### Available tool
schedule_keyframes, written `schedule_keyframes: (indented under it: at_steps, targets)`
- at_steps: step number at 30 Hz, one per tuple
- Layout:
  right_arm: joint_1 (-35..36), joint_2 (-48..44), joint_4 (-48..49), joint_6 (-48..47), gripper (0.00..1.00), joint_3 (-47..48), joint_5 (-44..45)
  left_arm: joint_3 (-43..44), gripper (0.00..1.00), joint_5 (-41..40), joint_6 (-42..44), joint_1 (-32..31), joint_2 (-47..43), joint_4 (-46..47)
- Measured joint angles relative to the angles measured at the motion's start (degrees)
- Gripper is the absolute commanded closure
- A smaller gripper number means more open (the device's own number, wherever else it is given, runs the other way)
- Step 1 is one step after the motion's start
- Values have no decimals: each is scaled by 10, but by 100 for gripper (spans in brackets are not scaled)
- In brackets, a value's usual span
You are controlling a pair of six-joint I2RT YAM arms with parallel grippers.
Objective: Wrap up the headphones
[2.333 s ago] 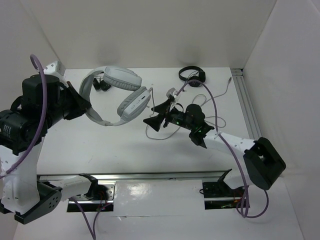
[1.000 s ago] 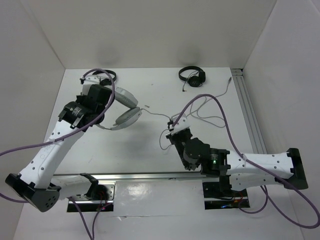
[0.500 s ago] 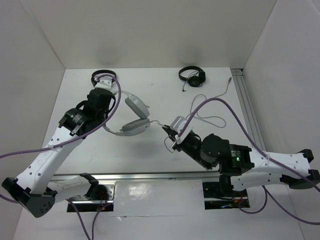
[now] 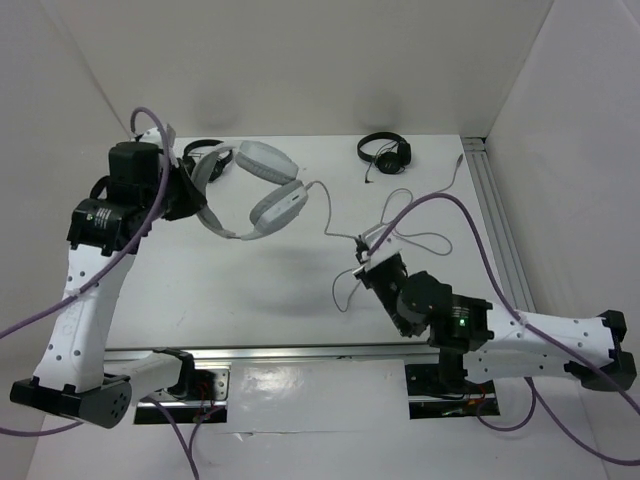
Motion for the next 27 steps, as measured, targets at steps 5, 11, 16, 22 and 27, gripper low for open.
schedule_keyframes:
  at_steps: [5, 11, 16, 22, 27]
  targets:
    - [-158, 18, 23, 63, 100, -28, -31, 6, 100, 189, -87, 46, -1, 21]
    - [-330, 102, 54, 160, 100, -12, -216, -71, 100, 347, -205, 48, -34, 102]
    - [-341, 165, 116, 217, 100, -25, -367, -155, 100, 342, -316, 51, -115, 172]
    - [-307, 244, 249, 274, 98, -49, -485, -184, 100, 284, -382, 51, -164, 227]
    - [-291, 322, 373, 320, 90, -49, -565, -210, 100, 266, -418, 51, -143, 273]
